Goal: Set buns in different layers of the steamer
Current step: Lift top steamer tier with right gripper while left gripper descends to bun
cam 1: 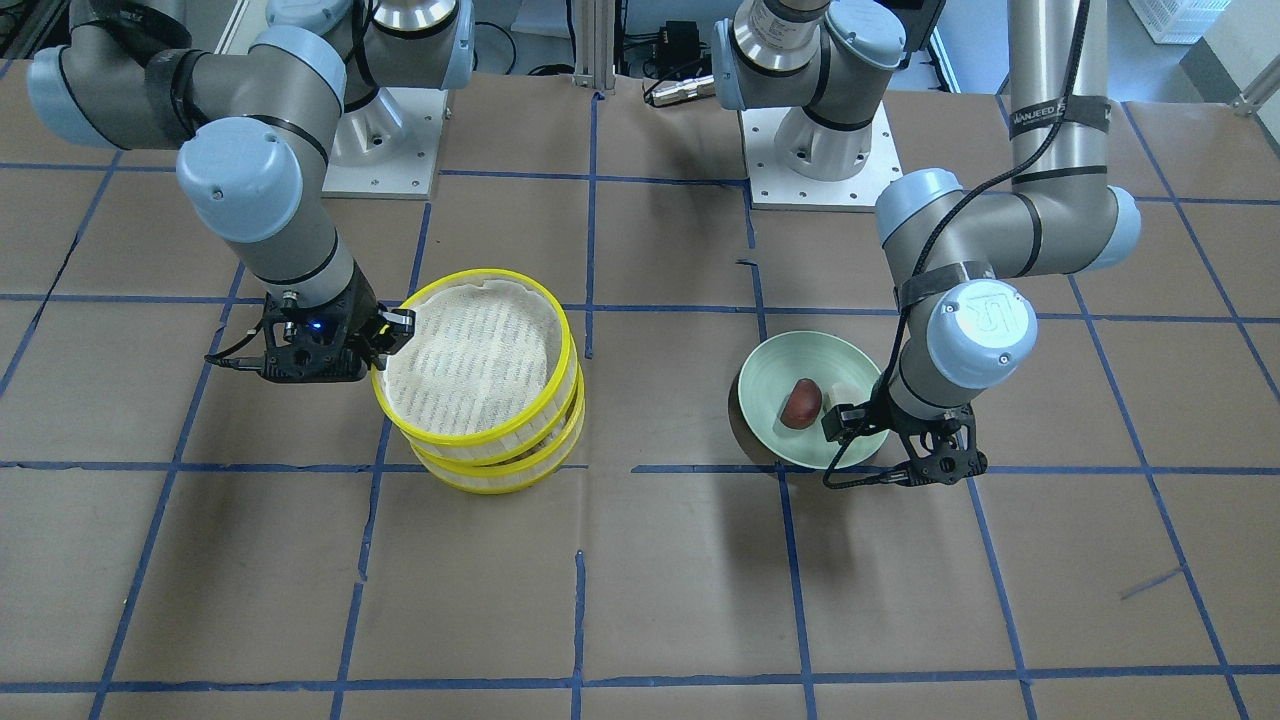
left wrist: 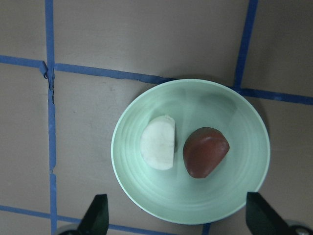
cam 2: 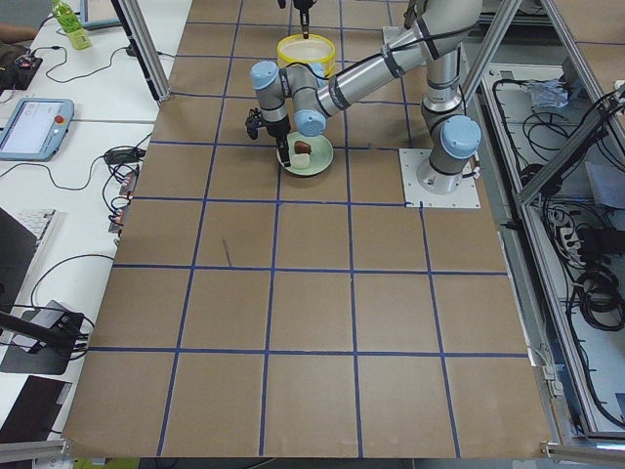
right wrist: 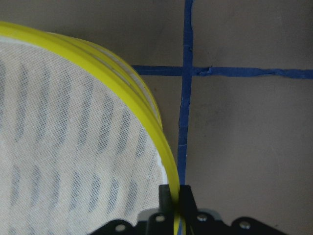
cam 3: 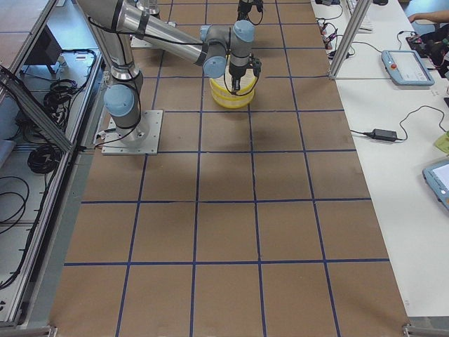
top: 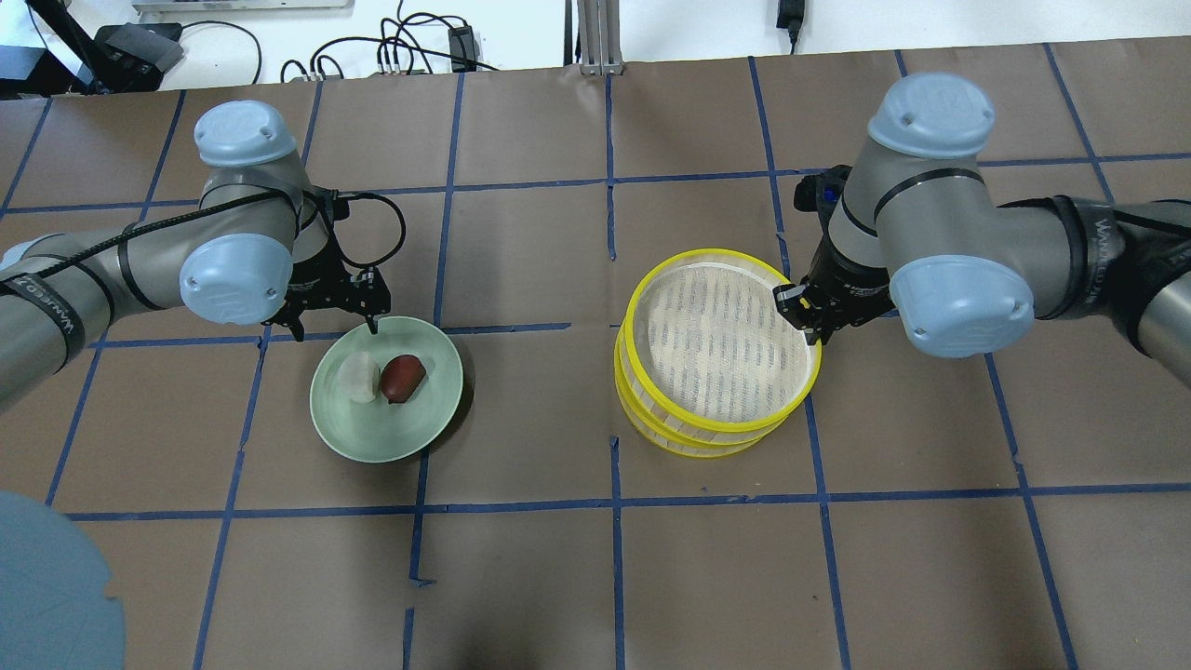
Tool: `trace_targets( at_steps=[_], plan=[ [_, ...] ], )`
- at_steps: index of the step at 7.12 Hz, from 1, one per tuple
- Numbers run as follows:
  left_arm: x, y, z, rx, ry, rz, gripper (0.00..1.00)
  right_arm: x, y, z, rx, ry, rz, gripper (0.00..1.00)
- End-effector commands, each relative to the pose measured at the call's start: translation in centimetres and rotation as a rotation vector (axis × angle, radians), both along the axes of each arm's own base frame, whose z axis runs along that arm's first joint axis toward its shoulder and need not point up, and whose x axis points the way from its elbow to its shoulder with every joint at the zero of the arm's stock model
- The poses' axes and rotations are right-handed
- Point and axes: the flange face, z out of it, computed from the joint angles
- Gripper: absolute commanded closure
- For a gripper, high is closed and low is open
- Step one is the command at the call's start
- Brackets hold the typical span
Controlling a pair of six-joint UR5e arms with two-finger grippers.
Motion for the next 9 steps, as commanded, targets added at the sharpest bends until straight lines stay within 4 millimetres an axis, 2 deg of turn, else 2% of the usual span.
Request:
trace_targets(
  at_steps=[1, 2, 3, 5, 7, 8, 9],
  plan=[
    [-0.3, 0.3, -1.3, 0.013, 0.027, 0.005, 0.08, 0.0, -0.2, 0.4, -0.007, 0.005, 0.003, 0.92],
    [-0.3, 0.9, -1.9, 0.021, 0.026, 0.005, 0.14, -0.6, -0.8, 1.6, -0.036, 0.014, 0.001, 0.92],
    [-0.3, 1.2, -2.0, 0.026, 0.019, 0.007, 0.14, -2.2, -2.0, 3.1, -0.06, 0.039, 0.003, 0.91],
    [-0.3, 1.7, -2.0, 0.038, 0.013, 0.031, 0.14, -11.0, -3.3, 4.1, -0.048, 0.11, 0.0, 0.91],
    [-0.3, 1.9, -2.2, 0.042, 0.015, 0.034, 0.14, -17.4, -3.2, 3.7, -0.037, 0.108, -0.013, 0.91],
    [-0.3, 1.9, -2.2, 0.043, 0.017, 0.034, 0.27, -19.6, -3.1, 3.4, -0.033, 0.108, -0.05, 0.91],
    [-0.3, 2.1, -2.3, 0.048, 0.017, 0.034, 0.58, -20.0, -3.1, 3.4, -0.032, 0.113, -0.056, 0.91]
  ],
)
